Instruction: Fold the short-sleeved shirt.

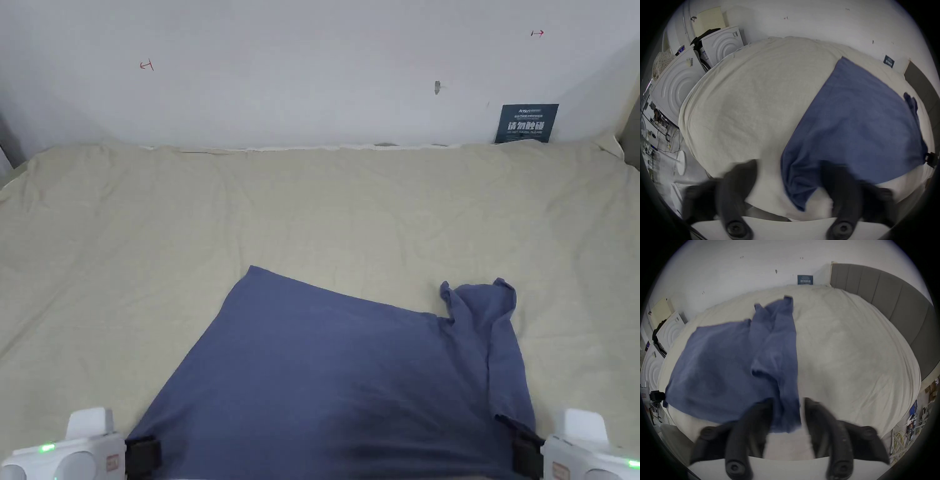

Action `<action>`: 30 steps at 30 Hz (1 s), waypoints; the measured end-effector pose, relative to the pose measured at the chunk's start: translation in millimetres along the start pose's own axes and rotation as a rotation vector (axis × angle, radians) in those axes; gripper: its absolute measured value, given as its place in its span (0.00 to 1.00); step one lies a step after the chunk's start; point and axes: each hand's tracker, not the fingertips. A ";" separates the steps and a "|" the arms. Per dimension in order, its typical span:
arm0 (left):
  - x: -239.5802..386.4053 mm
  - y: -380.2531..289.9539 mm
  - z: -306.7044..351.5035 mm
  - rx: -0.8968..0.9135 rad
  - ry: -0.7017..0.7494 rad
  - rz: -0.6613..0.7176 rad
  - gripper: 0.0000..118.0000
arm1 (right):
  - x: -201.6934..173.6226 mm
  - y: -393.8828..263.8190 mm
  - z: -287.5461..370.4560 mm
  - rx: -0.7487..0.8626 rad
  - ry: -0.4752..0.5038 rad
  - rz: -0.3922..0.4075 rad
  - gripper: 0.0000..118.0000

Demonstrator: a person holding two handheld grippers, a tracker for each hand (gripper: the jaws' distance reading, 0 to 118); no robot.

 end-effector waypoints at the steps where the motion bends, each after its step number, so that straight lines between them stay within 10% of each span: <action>1: 4.0 7.5 17.1 0.054 -0.030 0.019 1.00 | -1.3 9.3 11.1 0.056 0.007 -0.001 0.71; 3: 14.3 26.0 47.4 0.196 -0.073 0.036 0.99 | -5.4 30.7 37.8 0.158 0.001 -0.004 0.91; 17: 109.7 85.0 182.1 0.862 -0.216 -0.036 0.88 | -56.8 93.7 195.9 0.801 -0.013 0.062 0.90; 19: 117.2 81.1 185.2 0.892 -0.226 -0.030 0.59 | -62.0 91.6 200.0 0.838 -0.047 0.086 0.76; 21: 121.9 77.8 184.9 0.914 -0.244 -0.033 0.03 | -66.6 87.2 202.7 0.871 -0.082 0.104 0.40; 25: 129.8 78.4 180.9 0.873 -0.347 -0.078 0.00 | -67.7 86.3 198.0 0.880 -0.121 0.130 0.01; 30: 141.5 83.6 173.2 0.872 -0.290 -0.134 0.00 | -62.0 92.5 189.1 0.864 -0.112 0.119 0.01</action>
